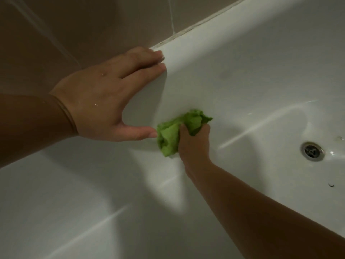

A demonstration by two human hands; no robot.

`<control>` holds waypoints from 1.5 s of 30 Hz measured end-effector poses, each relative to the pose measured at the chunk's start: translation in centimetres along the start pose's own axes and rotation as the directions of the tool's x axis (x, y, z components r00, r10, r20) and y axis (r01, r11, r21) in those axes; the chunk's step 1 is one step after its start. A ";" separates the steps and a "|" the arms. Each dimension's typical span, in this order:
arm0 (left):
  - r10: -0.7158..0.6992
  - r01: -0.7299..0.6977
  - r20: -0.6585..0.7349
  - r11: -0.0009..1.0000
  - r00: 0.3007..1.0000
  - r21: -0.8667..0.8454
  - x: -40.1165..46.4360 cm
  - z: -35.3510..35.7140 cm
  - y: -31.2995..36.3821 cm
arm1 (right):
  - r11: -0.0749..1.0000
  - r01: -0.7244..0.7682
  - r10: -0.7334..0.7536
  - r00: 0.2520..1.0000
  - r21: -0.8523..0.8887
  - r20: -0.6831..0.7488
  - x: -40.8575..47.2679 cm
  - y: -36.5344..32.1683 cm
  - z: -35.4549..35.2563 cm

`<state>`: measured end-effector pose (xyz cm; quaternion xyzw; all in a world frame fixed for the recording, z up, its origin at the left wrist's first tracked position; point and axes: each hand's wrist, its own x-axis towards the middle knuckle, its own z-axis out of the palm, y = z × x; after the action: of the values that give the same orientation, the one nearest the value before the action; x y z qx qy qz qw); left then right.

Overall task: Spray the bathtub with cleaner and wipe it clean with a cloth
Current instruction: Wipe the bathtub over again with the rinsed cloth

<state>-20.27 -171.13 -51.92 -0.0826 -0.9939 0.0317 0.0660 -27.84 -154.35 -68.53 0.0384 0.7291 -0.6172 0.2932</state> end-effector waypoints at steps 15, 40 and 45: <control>-0.054 0.054 0.027 0.998 0.998 -0.016 1.4 -0.1 0.8 | 0.905 0.419 -0.421 0.907 -0.075 -0.008 -2.1 -9.1 -1.9; -0.074 0.075 0.012 0.997 0.997 -0.033 3.1 0.1 1.0 | 0.983 0.115 -0.123 0.991 -0.142 -0.047 -0.2 -6.1 -1.5; -0.064 0.064 -0.031 0.998 0.997 -0.024 4.3 0.2 1.3 | 0.935 0.349 -0.354 0.920 -0.060 -0.168 0.7 -8.8 -2.7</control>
<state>-24.34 -169.12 -51.71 -0.0520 -0.9952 0.0167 0.0816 -33.12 -154.17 -60.97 -0.0429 0.7560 -0.6434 0.1127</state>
